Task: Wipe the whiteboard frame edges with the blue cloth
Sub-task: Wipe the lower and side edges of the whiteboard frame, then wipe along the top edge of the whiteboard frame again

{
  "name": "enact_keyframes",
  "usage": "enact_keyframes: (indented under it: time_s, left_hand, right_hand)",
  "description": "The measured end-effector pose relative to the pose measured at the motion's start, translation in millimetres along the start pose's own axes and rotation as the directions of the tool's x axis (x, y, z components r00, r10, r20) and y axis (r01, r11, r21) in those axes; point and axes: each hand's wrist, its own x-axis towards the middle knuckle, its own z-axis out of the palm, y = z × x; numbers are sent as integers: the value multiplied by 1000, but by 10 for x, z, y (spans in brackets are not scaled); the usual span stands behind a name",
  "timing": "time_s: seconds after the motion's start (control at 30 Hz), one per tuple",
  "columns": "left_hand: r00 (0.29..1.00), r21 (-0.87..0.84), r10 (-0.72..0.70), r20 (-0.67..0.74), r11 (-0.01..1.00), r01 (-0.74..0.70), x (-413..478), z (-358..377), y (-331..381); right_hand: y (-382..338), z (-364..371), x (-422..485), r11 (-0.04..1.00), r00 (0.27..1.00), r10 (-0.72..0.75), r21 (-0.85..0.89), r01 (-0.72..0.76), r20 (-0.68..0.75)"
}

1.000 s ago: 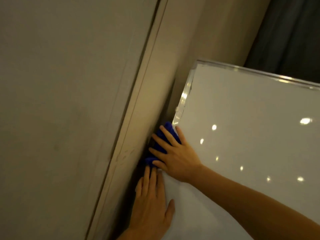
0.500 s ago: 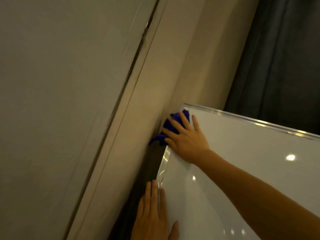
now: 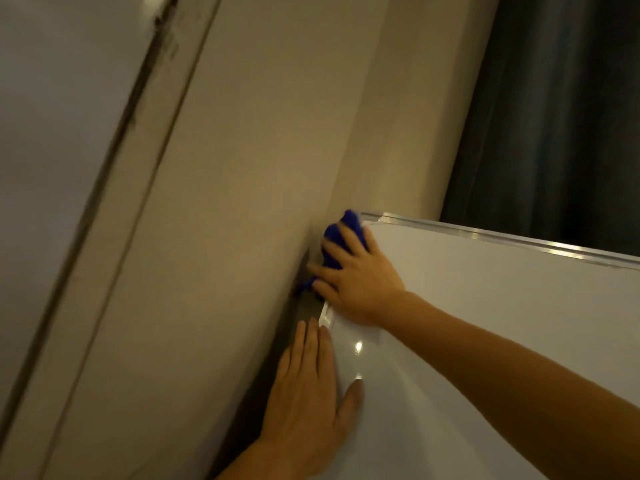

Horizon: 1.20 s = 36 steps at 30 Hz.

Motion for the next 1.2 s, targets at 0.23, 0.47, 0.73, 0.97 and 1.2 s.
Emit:
enact_keyframes:
  time_s: [0.23, 0.47, 0.73, 0.97, 1.2]
  left_hand:
    - [998, 75, -37, 50, 997, 34, 234, 180, 150]
    - [997, 118, -77, 9, 990, 76, 492, 173, 410]
    - [985, 89, 128, -119, 989, -117, 1175, -117, 886]
    - [956, 117, 261, -134, 962, -247, 1590, -193, 1539]
    - [859, 263, 512, -1, 829, -494, 1519, 86, 2243]
  right_hand:
    - [624, 111, 78, 980, 986, 155, -115, -161, -66]
    - [669, 215, -126, 995, 991, 59, -71, -68, -122]
    - [1111, 111, -646, 944, 937, 329, 46, -326, -120]
    - [1675, 23, -1690, 853, 849, 521, 31, -520, -94]
    - [2527, -127, -3073, 557, 565, 823, -109, -823, -59]
